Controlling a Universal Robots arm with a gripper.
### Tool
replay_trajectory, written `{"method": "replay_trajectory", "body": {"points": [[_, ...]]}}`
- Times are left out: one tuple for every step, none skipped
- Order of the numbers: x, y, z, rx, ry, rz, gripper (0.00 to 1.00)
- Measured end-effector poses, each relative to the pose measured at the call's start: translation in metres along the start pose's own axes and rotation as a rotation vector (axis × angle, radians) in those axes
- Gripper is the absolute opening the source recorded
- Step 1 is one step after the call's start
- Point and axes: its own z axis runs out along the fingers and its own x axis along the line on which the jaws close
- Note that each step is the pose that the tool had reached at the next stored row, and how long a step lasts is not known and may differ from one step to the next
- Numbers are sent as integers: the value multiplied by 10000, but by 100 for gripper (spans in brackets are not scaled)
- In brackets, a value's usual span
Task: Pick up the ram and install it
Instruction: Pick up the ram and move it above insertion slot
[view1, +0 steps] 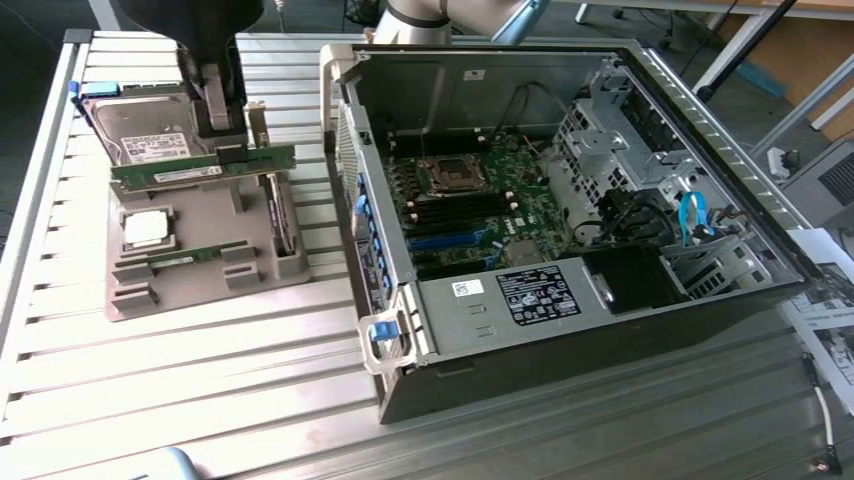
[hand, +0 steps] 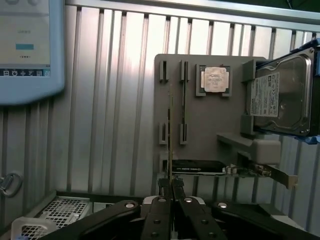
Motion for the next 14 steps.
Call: {"method": "replay_trajectory", "body": {"points": [[3, -32, 0, 0, 0, 0, 12], [6, -65, 0, 0, -1, 1, 12], [10, -103, 0, -1, -1, 2, 12], [12, -127, 0, -1, -1, 1, 12], [15, -156, 0, -2, -1, 1, 12], [19, -193, 0, -4, 0, 1, 12], [22, -231, 0, -5, 0, 0, 12], [26, -265, 0, -4, -1, 0, 12], [29, -298, 0, -5, -1, 0, 12], [31, -325, 0, -5, -1, 1, 12], [34, -355, 0, -5, -1, 1, 12], [38, -390, 0, -6, -1, 1, 12], [42, -432, 0, -6, -1, 1, 12], [45, -463, 0, -7, 0, 0, 12]]}}
